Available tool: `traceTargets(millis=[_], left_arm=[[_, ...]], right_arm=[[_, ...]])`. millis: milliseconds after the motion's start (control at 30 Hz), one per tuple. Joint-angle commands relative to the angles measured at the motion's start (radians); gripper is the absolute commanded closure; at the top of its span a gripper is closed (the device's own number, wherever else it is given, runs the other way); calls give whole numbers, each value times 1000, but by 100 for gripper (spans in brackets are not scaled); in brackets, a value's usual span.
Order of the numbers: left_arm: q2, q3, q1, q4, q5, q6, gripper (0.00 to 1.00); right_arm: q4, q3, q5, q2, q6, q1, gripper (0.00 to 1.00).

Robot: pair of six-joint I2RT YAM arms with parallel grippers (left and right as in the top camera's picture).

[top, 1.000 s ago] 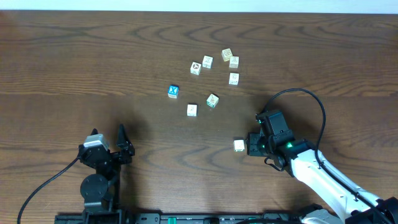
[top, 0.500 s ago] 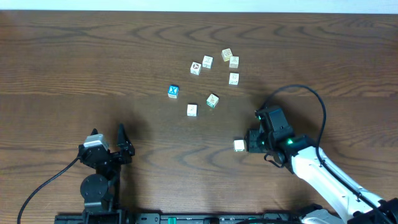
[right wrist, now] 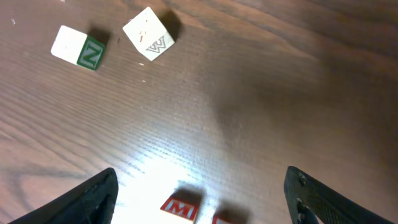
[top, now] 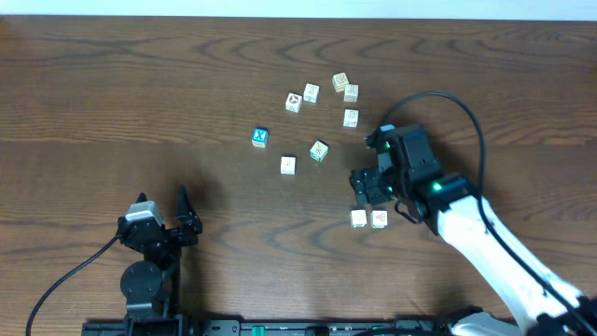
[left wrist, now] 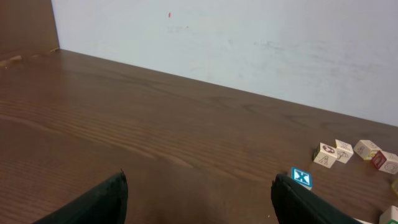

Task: Lift 4 blocks
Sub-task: 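Raise the right gripper and move it to the back block cluster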

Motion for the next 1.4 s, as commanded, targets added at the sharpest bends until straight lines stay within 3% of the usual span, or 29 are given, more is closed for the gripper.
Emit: traceTargets(millis=[0,367,567,1367], left_arm=[[-1,-11,-4,-48,-24,2,26],[-1,-11,-4,-48,-24,2,26],[-1,-11,-4,-48,-25,2,26],[-1,-11,-4,-48,-24,2,26]], right_arm=[[6,76,-43,105,-114,9,17],[6,367,-48,417,-288,79,22],[6,425,-39,528,-308,103,22],[74,425,4,557,-430,103,27]])
